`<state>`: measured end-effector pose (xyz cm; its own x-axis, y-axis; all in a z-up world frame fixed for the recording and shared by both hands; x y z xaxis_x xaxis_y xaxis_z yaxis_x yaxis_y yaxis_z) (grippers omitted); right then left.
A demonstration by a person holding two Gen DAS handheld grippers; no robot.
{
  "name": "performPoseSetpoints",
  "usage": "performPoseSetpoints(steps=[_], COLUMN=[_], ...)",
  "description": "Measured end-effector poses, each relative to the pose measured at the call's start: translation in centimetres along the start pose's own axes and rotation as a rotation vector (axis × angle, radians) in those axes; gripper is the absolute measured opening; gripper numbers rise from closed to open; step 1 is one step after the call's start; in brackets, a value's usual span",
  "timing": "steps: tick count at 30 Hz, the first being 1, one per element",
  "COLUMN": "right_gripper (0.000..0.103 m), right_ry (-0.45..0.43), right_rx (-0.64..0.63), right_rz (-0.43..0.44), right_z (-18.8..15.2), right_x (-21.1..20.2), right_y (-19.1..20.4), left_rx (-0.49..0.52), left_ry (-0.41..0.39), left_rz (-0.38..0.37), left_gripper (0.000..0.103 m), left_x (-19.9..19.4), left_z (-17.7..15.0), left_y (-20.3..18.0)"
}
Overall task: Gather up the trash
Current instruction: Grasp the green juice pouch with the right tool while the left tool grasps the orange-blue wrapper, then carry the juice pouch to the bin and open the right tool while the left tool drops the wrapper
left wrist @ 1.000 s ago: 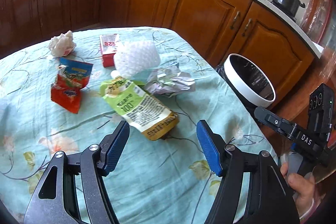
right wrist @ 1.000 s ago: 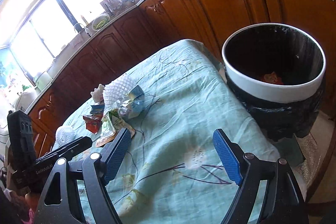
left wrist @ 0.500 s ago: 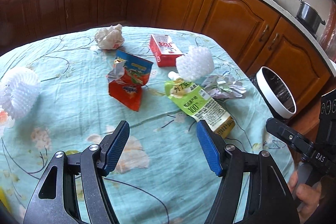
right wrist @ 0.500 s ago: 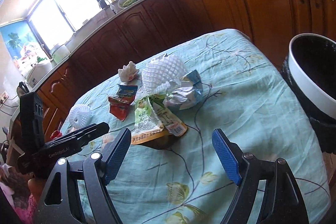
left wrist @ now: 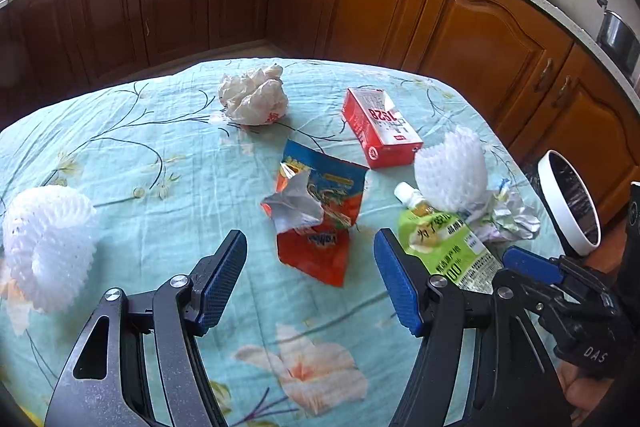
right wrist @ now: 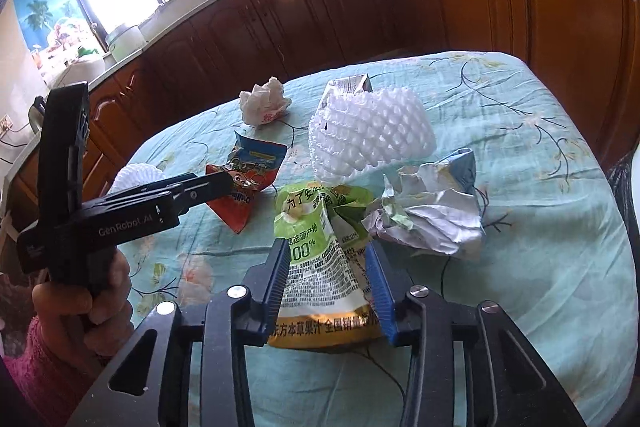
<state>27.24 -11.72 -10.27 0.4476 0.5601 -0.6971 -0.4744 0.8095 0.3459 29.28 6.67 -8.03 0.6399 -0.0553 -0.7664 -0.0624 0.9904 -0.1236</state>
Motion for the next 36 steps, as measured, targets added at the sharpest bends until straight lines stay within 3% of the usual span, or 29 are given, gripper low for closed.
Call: performPoseSetpoints(steps=[2,3,7,11,13,14,25,36], right_gripper=[0.023,0.023,0.006,0.003,0.003,0.003,0.003,0.003], right_ry=[0.023,0.027,0.015,0.002,-0.012,-0.021,-0.117,-0.223], right_rx=[-0.011,-0.016,-0.030,-0.017,-0.007,0.000,0.058,0.150], right_rz=[-0.011,-0.015,0.000,0.025,0.038,0.046,0.063,-0.029], right_z=[-0.1,-0.2,-0.5,-1.2,-1.6,-1.8,-3.8,-4.9], right_x=[0.9,1.1,0.3,-1.2,-2.1,-2.7,-9.2,-15.1], right_y=[0.0,0.0,0.6,1.1,1.3,1.3,0.6,-4.5], left_rx=[-0.001,-0.002,0.009,0.061,0.072,0.072,0.078,0.164], left_ry=[0.014,0.022,0.045,0.019,0.008,0.001,-0.027,-0.053], left_rz=[0.001,0.002,-0.026,-0.010,-0.009,-0.018,-0.117,-0.226], left_gripper=[0.066,0.065,0.045,0.031,0.011,0.010,0.005,0.005], left_x=[1.2,1.7,2.8,2.1,1.3,0.7,-4.2,-6.8], left_z=[0.5,0.6,0.6,0.1,-0.2,-0.3,-2.9,-3.0], left_y=[0.3,0.4,0.1,-0.9,-1.2,-1.3,-4.0,-10.0])
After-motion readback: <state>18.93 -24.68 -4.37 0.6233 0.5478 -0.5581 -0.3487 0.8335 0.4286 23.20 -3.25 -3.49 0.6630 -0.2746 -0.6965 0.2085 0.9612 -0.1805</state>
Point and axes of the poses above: each gripper's, at about its wrist camera, not at the fingertips, and x roughly the way its jaws point, y to its left, z to its top, the point moved 5 cm from there along x, roughly the way its jaws point, and after that the axes turned 3 degrees about z, right-handed, at the moved point
